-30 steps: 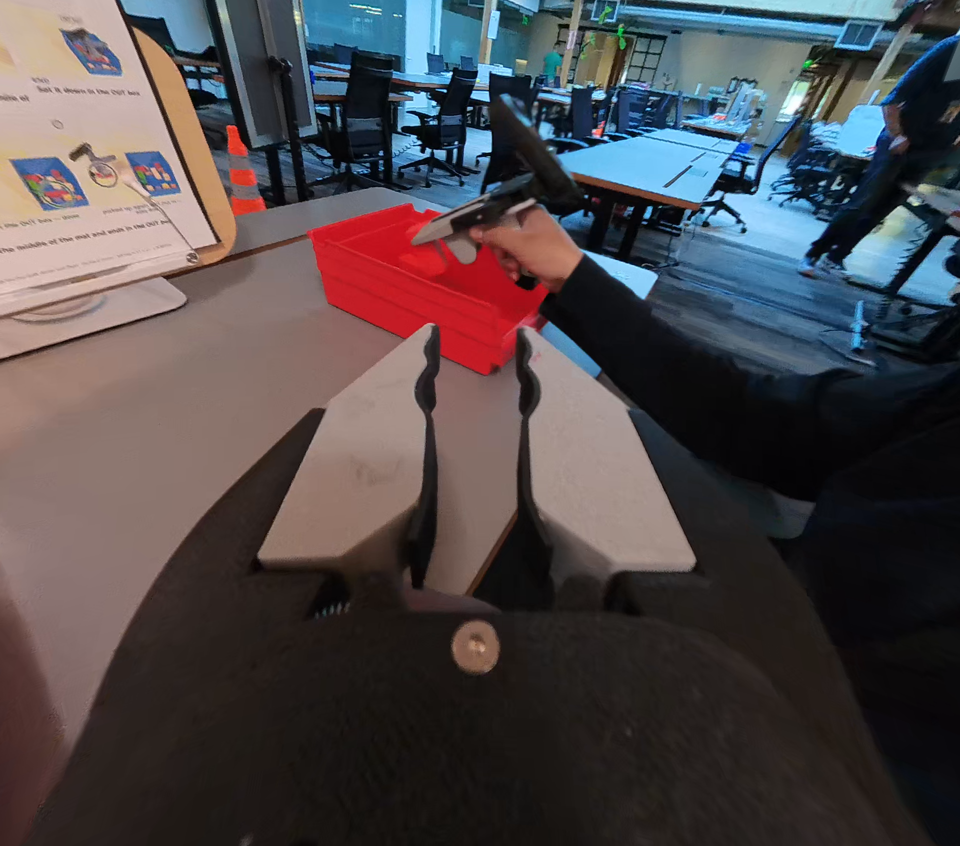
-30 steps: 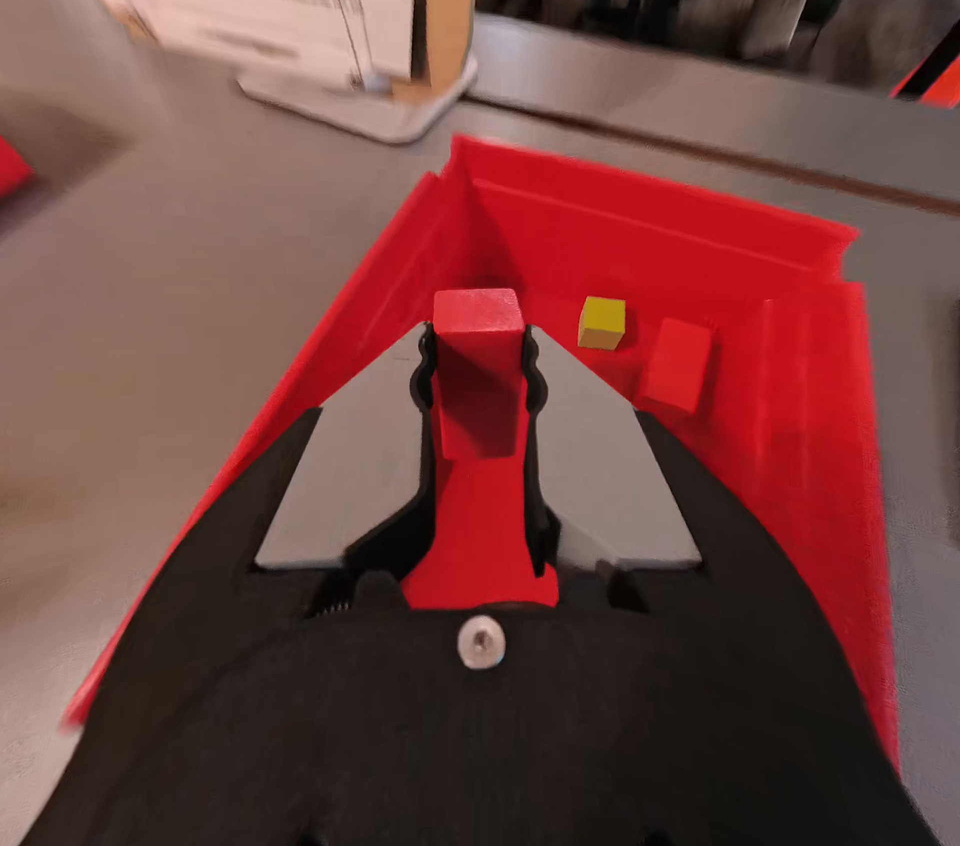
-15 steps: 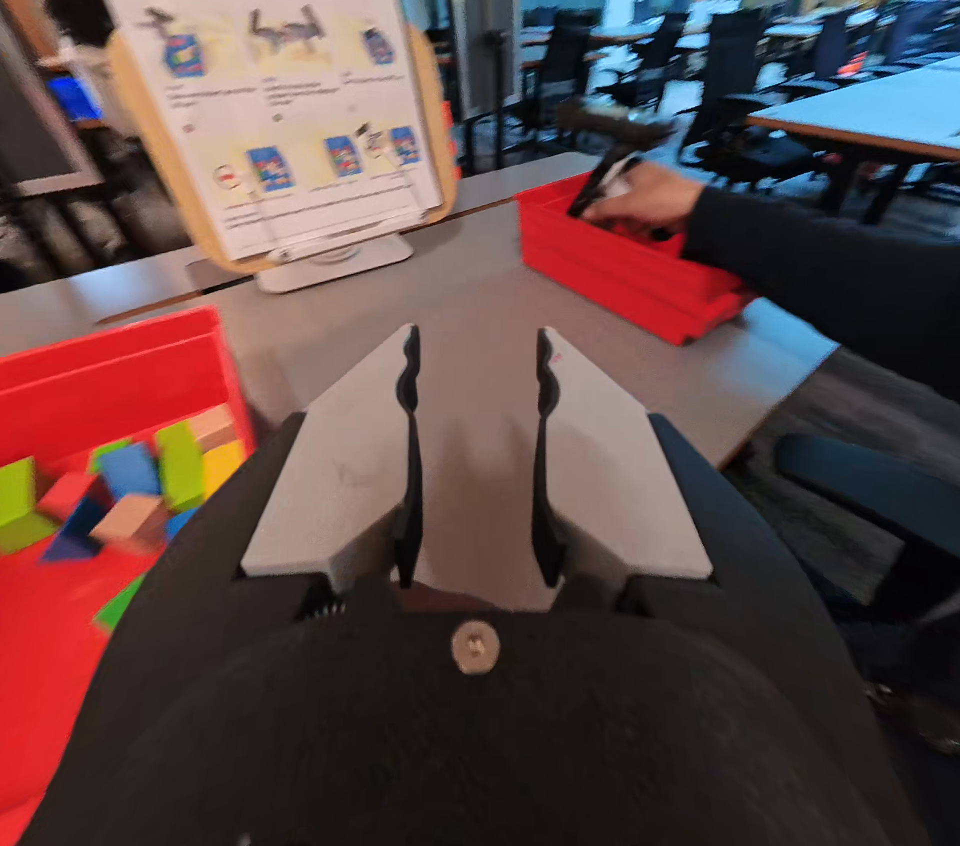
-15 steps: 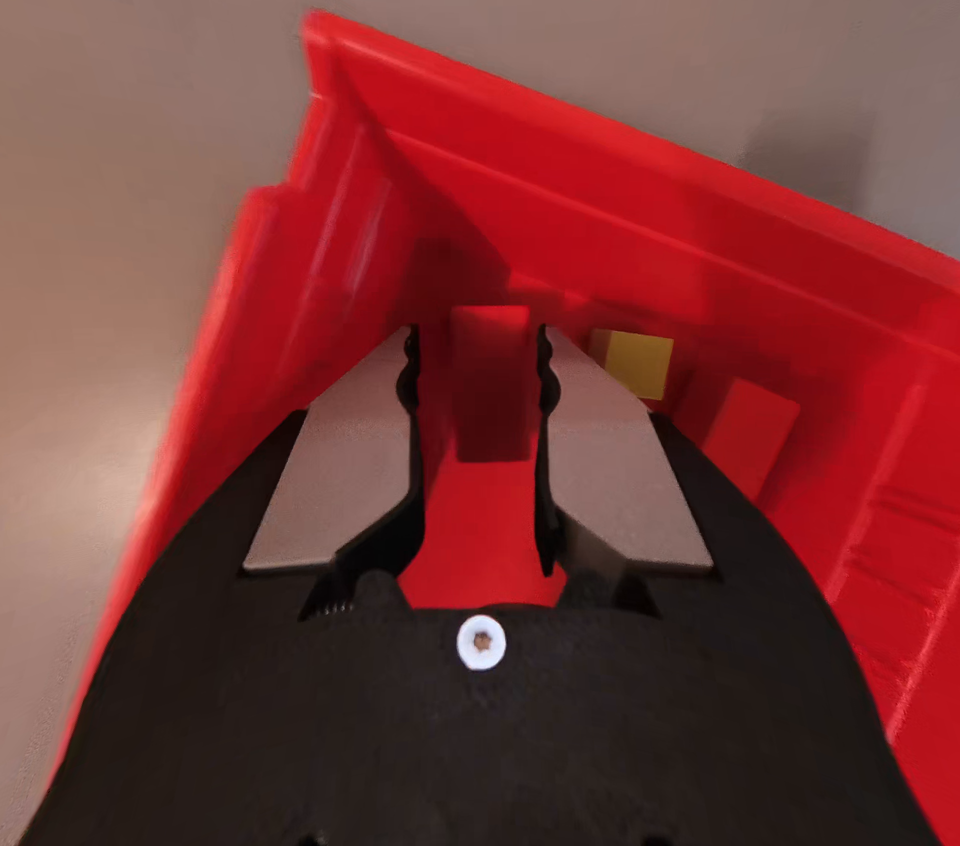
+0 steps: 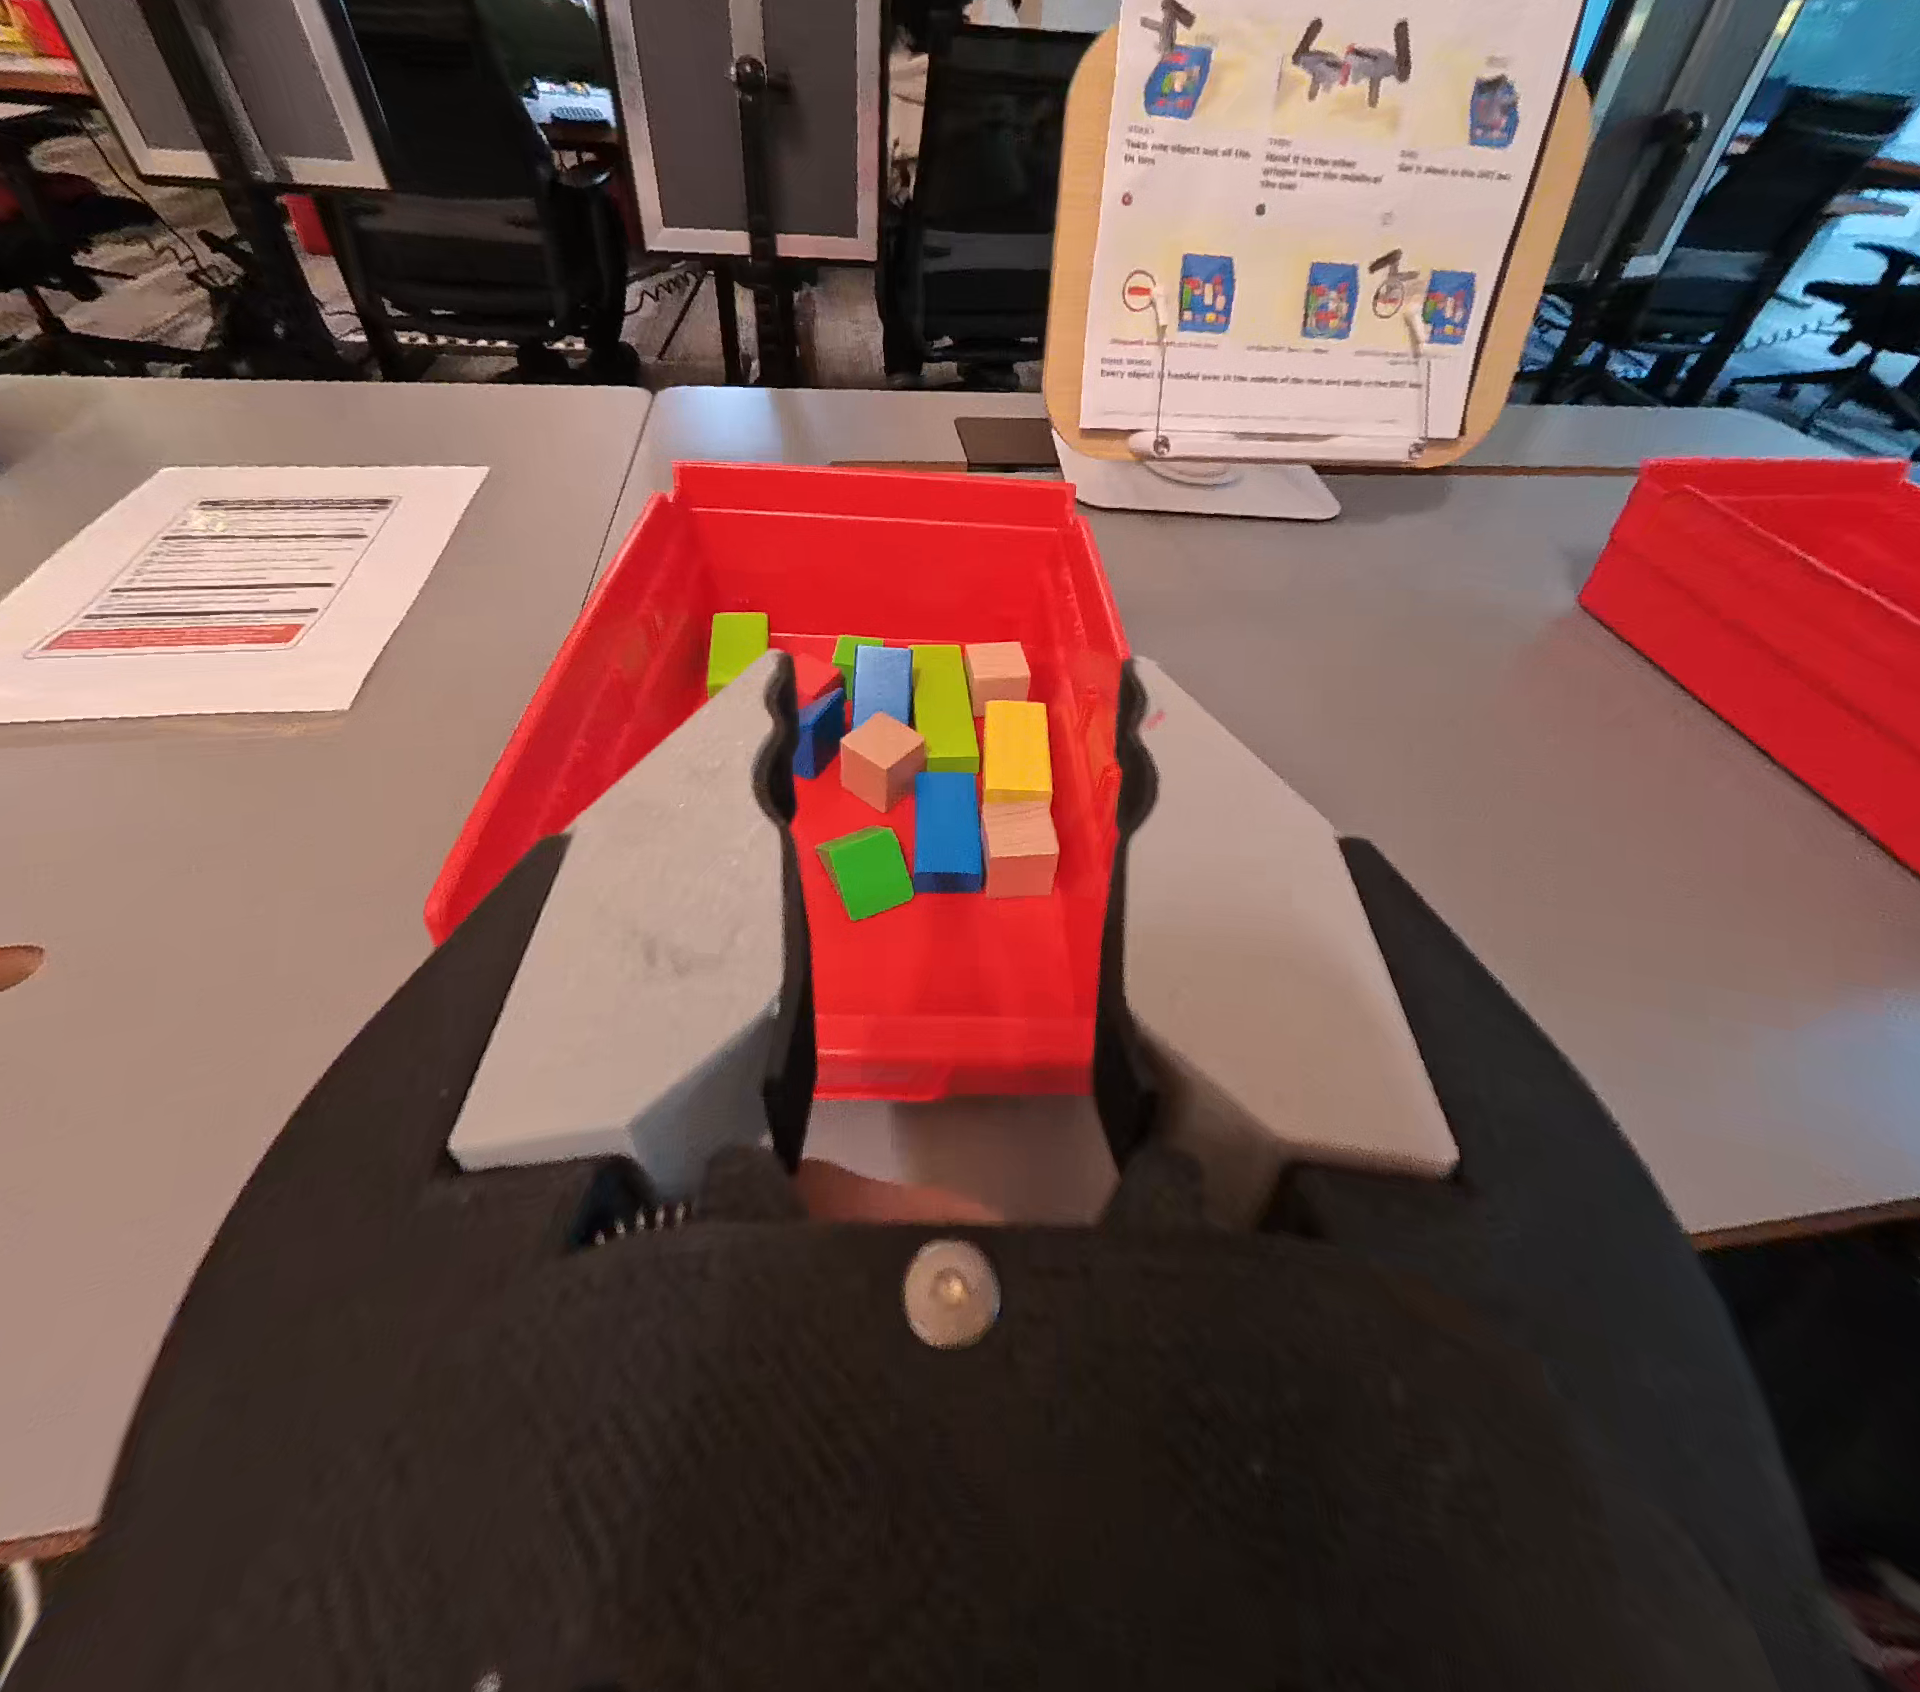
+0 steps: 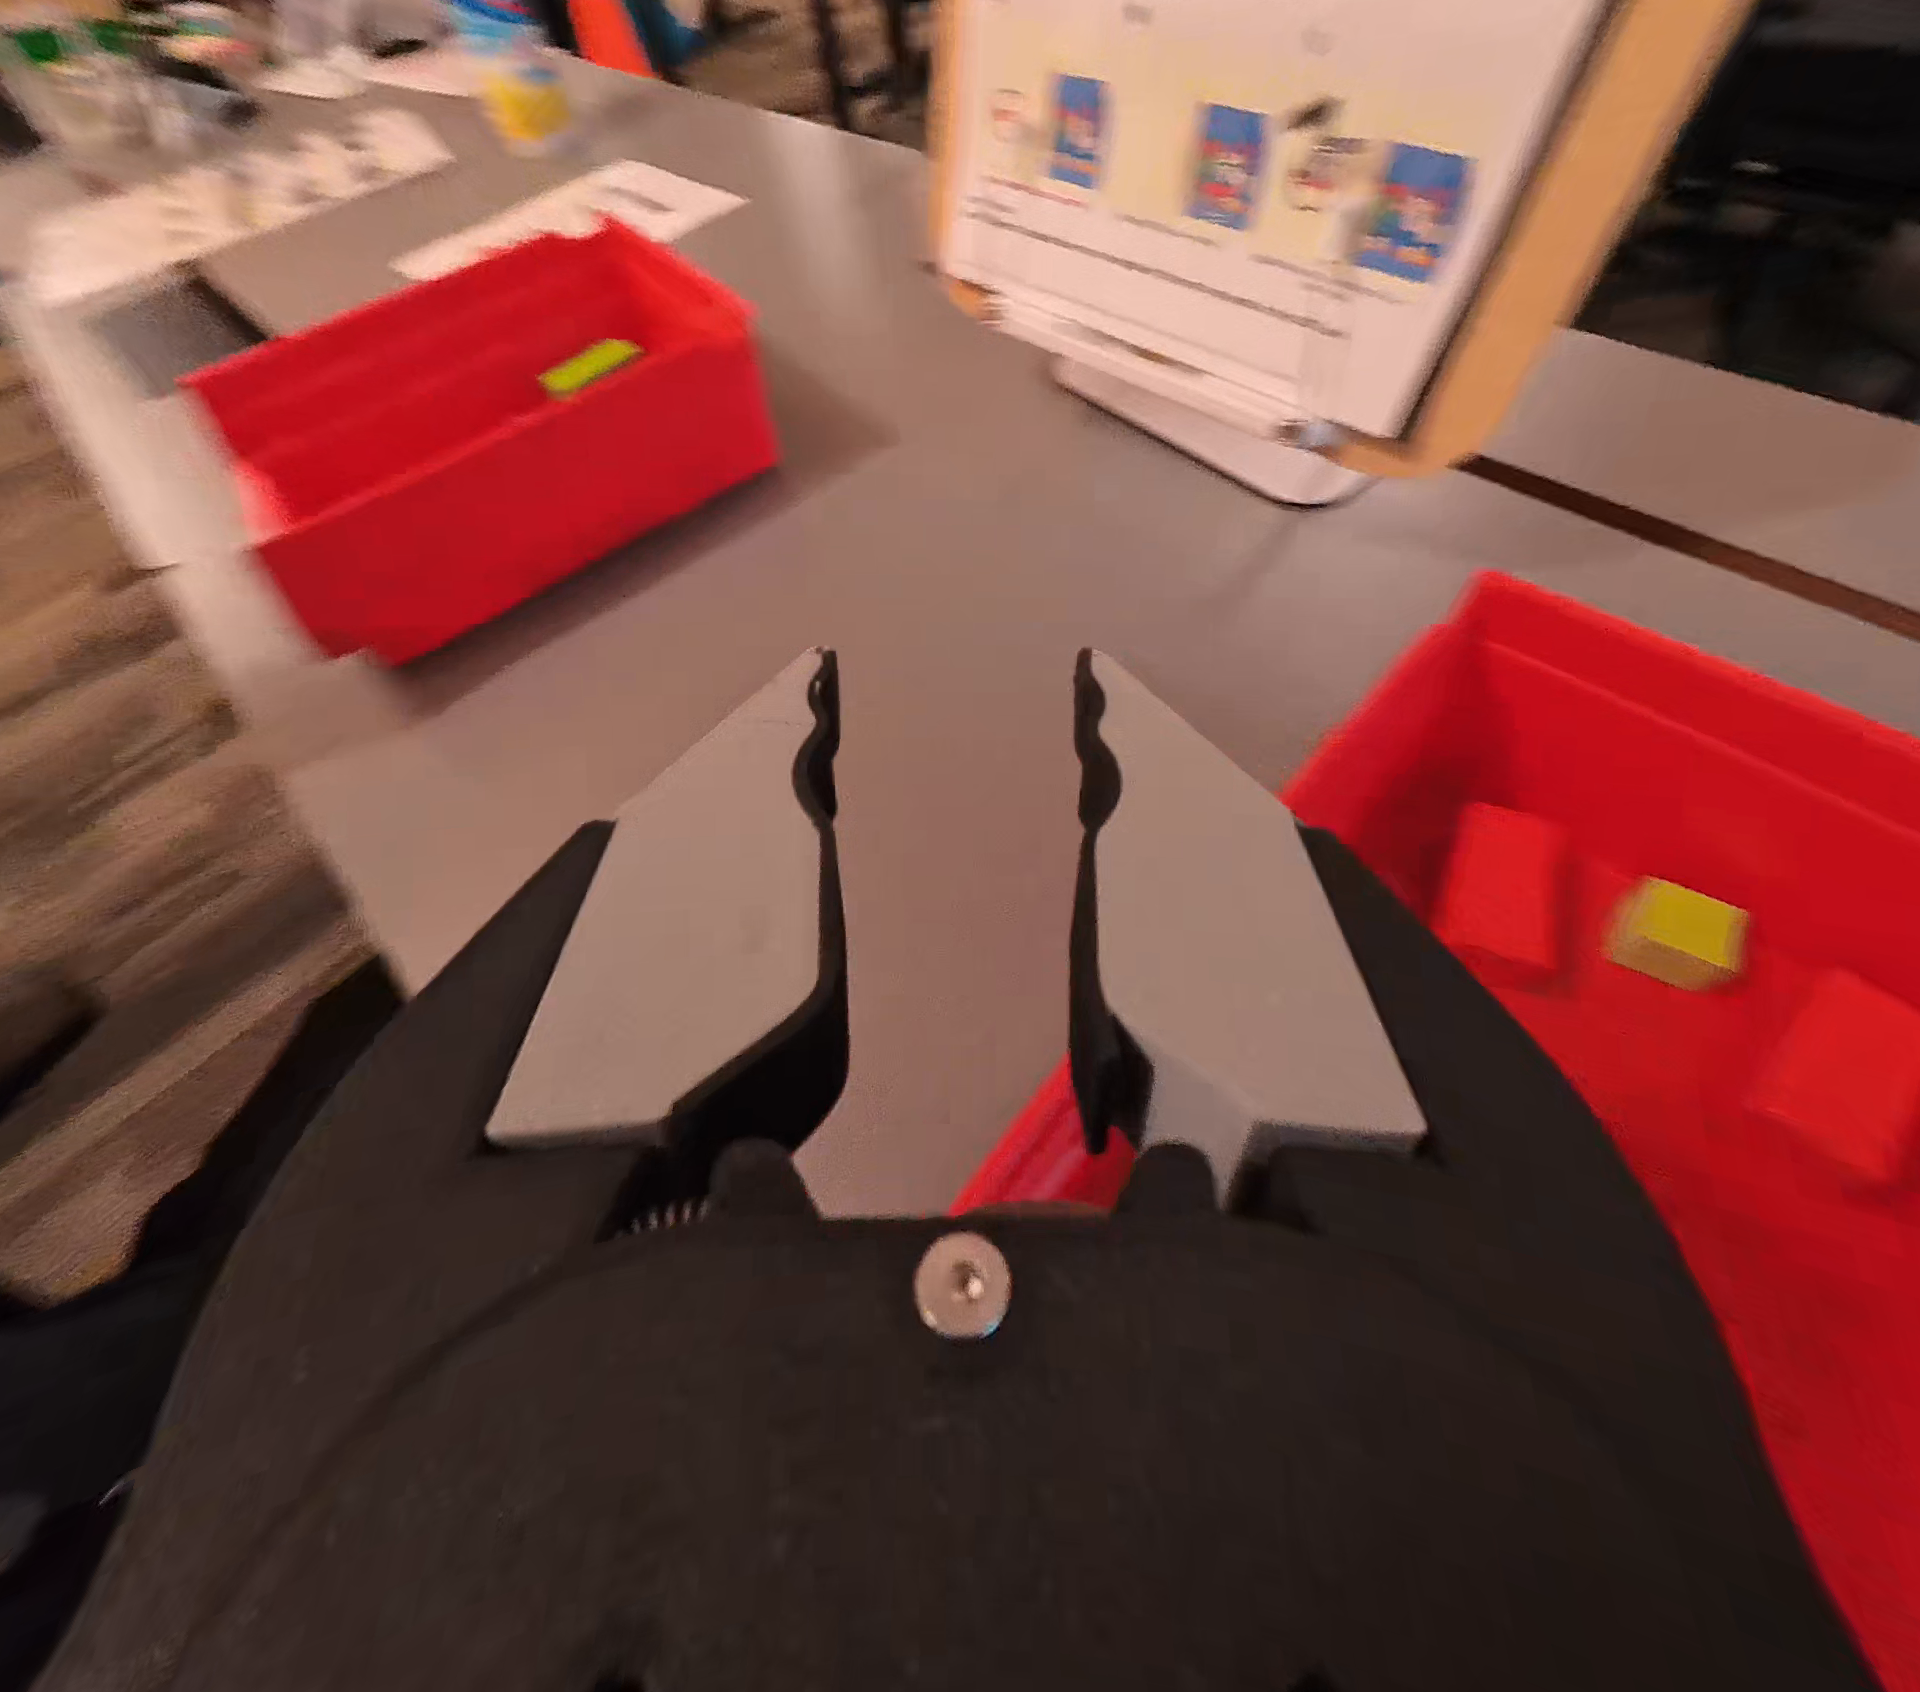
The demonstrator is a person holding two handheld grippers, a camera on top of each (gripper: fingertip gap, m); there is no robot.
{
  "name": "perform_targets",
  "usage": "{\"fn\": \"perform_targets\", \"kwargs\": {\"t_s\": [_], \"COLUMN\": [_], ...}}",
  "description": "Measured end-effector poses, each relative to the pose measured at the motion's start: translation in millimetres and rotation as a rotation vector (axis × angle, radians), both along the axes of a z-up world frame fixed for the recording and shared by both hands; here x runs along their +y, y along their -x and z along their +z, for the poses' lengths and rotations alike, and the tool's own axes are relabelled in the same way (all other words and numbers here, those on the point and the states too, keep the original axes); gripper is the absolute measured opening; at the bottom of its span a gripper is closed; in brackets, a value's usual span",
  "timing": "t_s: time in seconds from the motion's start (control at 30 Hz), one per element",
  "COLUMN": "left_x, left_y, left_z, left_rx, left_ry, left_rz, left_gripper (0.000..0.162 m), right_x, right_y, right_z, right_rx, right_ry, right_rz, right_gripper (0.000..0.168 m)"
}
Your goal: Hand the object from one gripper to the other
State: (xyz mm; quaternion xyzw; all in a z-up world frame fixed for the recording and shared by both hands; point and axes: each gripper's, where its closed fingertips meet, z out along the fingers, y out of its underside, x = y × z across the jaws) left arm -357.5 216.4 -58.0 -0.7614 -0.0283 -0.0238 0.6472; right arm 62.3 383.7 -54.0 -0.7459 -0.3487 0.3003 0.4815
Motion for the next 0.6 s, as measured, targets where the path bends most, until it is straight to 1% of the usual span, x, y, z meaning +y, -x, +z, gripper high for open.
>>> {"fn": "perform_targets", "kwargs": {"t_s": [0.07,0.13,0.2,0.23,0.37,0.43,0.5,0.57,0.6], "left_x": [-2,0,4,7,22,32,47,69,82], "left_y": [0,1,3,3,-8,-6,-11,-6,-2], "left_z": [1,-5,-17,-22,-36,-44,-53,-58,-65], "left_rx": [-0.015,-0.003,0.019,0.021,-0.012,0.004,0.014,0.034,0.049], "left_ry": [-0.010,0.015,0.067,0.085,0.119,0.150,0.206,0.269,0.327], "left_rz": [-0.011,-0.007,0.006,0.005,-0.040,-0.017,-0.057,-0.080,-0.093], "left_gripper": [0.059,0.060,0.060,0.060,0.060,0.059,0.058,0.054,0.053], "right_x": [-40,-79,-105,-113,-110,-109,-112,-112,-112], "right_y": [18,32,37,37,27,20,13,7,4], "right_z": [-3,-9,-14,-17,-27,-20,-9,-1,1], "right_rx": [0.046,0.088,0.117,0.124,0.091,0.111,0.155,0.179,0.186], "right_ry": [0.033,0.096,0.134,0.136,0.123,0.104,0.089,0.071,0.061], "right_rz": [0.168,0.360,0.487,0.518,0.482,0.468,0.469,0.464,0.455], "right_gripper": [0.043,0.044,0.044,0.044,0.045,0.045,0.045,0.044,0.044]}}
